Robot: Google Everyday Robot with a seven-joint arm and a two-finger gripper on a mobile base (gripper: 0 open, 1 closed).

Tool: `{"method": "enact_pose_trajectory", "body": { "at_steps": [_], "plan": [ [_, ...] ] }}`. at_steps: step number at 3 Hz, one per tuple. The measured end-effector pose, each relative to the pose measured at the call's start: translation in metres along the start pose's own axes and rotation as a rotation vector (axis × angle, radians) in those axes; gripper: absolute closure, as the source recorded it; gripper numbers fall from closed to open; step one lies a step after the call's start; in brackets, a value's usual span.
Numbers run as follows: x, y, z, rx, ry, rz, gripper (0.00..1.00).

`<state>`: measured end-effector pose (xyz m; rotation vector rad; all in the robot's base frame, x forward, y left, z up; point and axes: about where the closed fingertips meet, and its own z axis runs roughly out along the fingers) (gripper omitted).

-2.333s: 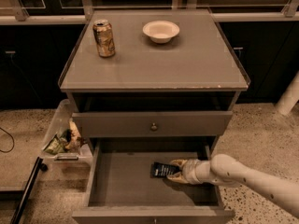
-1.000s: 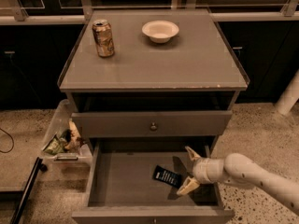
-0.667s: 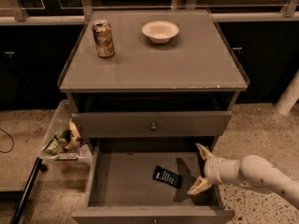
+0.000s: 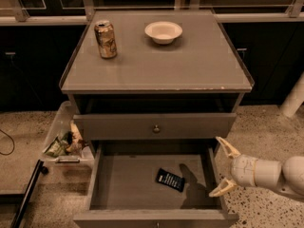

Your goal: Place rxbar blueberry into middle drawer

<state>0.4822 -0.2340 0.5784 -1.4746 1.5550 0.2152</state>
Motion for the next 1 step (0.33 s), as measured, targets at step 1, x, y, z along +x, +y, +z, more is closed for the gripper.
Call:
{"method": "enact_pose_trajectory", "body": {
  "at_steps": [1],
  "plan": [
    [-0.0005, 0.0062, 0.0022, -0.018, -0.007, 0.000, 0.00]
  ]
}}
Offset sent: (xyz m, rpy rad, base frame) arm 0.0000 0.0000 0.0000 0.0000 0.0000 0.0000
